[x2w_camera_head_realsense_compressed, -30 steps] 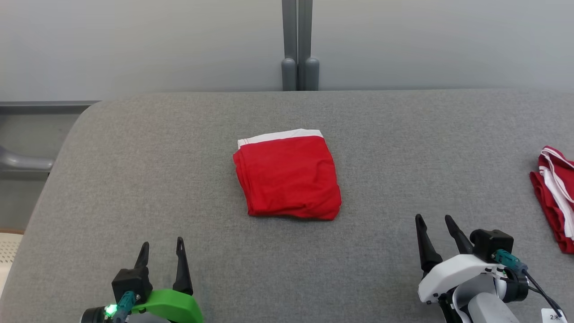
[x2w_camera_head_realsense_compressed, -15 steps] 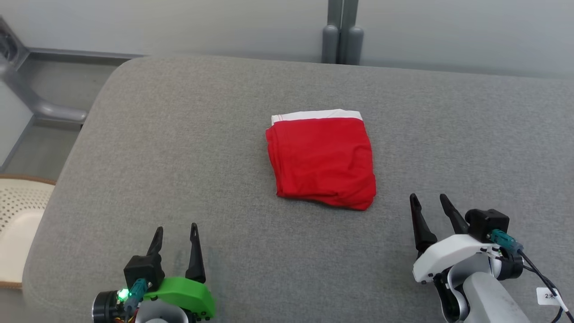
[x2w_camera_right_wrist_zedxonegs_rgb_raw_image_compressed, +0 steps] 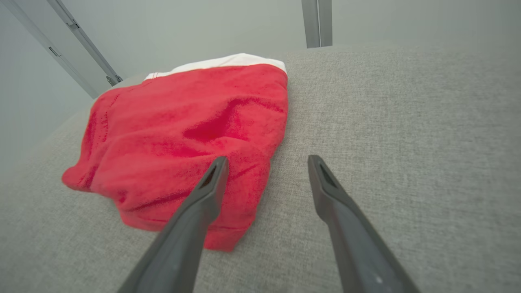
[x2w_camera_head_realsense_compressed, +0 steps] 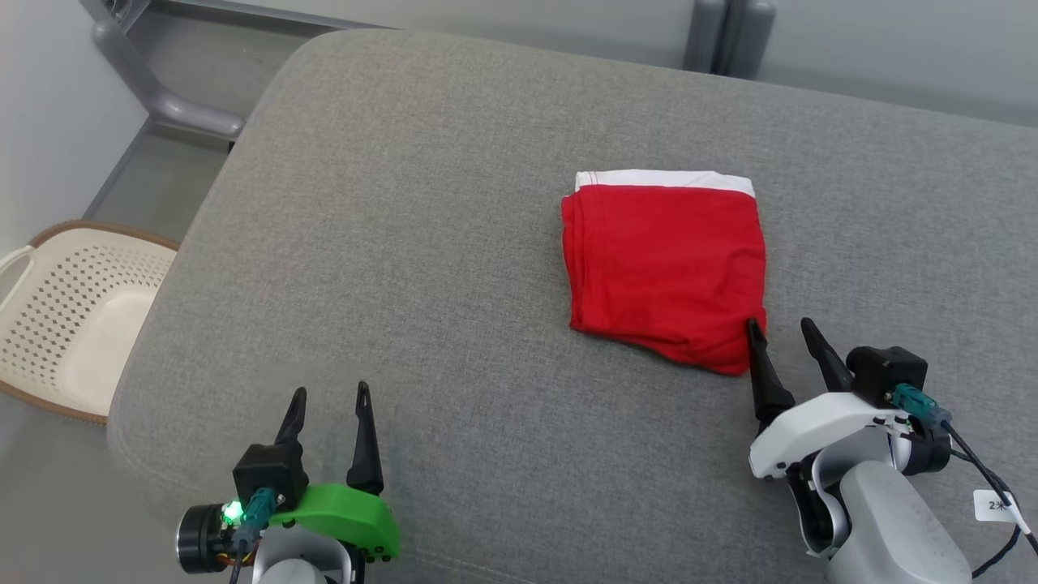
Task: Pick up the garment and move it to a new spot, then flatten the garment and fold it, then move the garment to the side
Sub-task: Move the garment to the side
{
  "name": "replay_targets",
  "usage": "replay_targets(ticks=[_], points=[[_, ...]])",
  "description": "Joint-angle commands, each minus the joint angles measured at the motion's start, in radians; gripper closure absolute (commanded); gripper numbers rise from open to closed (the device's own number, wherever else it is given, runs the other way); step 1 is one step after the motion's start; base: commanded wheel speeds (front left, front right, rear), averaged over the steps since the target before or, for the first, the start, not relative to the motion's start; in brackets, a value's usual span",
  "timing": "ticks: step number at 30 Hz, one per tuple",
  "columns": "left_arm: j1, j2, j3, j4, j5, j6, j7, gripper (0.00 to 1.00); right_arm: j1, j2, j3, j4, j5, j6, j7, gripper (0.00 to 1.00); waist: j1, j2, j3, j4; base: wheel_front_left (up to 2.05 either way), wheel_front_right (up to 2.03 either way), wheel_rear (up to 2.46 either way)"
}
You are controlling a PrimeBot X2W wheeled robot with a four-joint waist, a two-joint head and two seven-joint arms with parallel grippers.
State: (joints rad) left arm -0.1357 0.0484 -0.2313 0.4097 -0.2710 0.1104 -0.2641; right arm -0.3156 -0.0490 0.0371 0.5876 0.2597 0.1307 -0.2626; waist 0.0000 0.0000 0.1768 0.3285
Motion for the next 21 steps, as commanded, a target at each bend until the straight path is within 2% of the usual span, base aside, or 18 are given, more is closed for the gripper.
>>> replay_targets(ticks=[1, 8, 9, 11, 21], points=[[-0.019, 0.005, 0.0, -0.006, -0.014, 0.007, 0.001, 0.0, -0.012, -0.004, -0.004, 0.006, -0.005, 0.0, -0.003, 0.0, 0.0, 0.0, 0.028, 0.027, 0.0, 0.0, 0.0], [-0.024, 0.005, 0.002, -0.022, -0.012, 0.011, 0.001, 0.0, -0.037, -0.004, 0.001, 0.057, 0.013, 0.0, -0.003, 0.0, 0.0, 0.0, 0.051, 0.036, 0.0, 0.0, 0.0], [-0.027, 0.005, 0.003, -0.022, -0.011, 0.011, 0.001, 0.0, -0.043, -0.004, 0.005, 0.066, 0.016, 0.0, -0.002, 0.21, 0.0, 0.0, 0.054, 0.036, 0.0, 0.0, 0.0], [-0.03, 0.005, 0.005, -0.023, -0.008, 0.012, 0.001, 0.0, -0.046, -0.003, 0.01, 0.075, 0.019, 0.0, -0.002, 1.0, 0.0, 0.0, 0.057, 0.034, 0.0, 0.0, 0.0], [-0.023, 0.005, 0.016, -0.012, 0.015, 0.005, 0.001, 0.0, -0.049, -0.004, 0.012, 0.06, 0.033, 0.0, -0.002, 1.0, 0.0, 0.0, 0.028, -0.016, 0.0, 0.0, 0.0]])
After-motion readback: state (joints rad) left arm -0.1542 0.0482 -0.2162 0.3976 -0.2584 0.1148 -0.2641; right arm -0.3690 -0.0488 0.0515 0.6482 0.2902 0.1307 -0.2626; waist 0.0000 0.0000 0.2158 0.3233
